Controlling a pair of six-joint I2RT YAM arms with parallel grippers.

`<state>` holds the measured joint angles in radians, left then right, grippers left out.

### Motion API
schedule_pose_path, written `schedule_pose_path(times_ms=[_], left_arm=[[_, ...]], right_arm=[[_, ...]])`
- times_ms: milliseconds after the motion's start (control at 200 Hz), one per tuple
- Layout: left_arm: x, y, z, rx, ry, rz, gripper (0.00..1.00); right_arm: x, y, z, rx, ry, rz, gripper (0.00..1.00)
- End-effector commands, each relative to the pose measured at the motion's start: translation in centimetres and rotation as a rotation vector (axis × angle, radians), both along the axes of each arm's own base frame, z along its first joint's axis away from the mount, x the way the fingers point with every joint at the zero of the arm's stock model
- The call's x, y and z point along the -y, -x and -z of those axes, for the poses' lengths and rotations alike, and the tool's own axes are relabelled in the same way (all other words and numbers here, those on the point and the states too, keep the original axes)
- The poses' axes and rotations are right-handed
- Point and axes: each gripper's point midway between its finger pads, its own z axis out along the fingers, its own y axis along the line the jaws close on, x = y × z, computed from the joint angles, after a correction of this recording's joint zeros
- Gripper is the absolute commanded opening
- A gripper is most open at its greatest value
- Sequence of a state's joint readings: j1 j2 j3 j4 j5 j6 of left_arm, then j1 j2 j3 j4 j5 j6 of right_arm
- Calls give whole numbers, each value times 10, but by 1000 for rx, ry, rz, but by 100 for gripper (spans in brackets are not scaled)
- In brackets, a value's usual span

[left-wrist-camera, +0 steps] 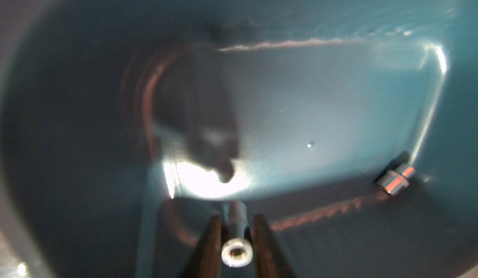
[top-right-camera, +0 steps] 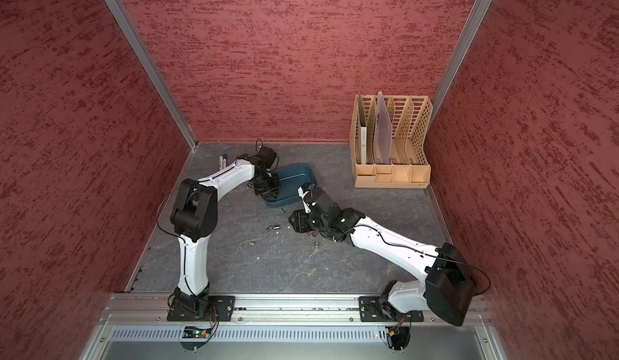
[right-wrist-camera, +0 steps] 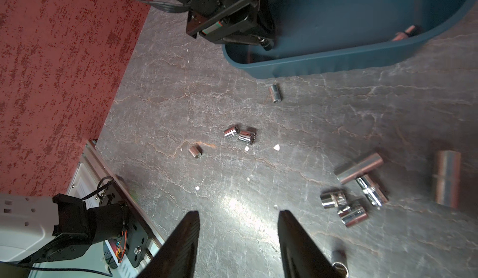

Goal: Put the socket on the desktop into the storage box
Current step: Place the socket head in the storage box.

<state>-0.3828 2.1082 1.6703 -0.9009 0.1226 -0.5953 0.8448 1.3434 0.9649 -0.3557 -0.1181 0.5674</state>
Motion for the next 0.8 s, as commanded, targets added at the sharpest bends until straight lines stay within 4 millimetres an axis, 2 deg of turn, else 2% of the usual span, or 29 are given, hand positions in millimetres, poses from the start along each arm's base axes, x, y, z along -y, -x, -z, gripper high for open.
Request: schedule_pose_path(times_ms=[0, 100, 210, 431, 641, 791], left_arm=[[3, -3, -8, 26, -11, 18, 39], [4, -4, -14, 40, -3, 27, 50], [5, -5, -24, 65, 6, 33, 51], [10, -4, -57, 147, 60, 48, 52], [22, 11, -81, 197, 146, 86, 59], [35, 29, -96, 228, 227, 131, 62]], right_arm=[[12, -4, 1, 3, 24, 40, 54], [13, -4, 1, 1, 29, 44, 54], [15, -5, 2, -2, 38, 51, 54], [20, -8, 1, -11, 44, 70, 54], [25, -12, 3, -26, 55, 97, 54], [35, -16, 7, -52, 74, 129, 54]])
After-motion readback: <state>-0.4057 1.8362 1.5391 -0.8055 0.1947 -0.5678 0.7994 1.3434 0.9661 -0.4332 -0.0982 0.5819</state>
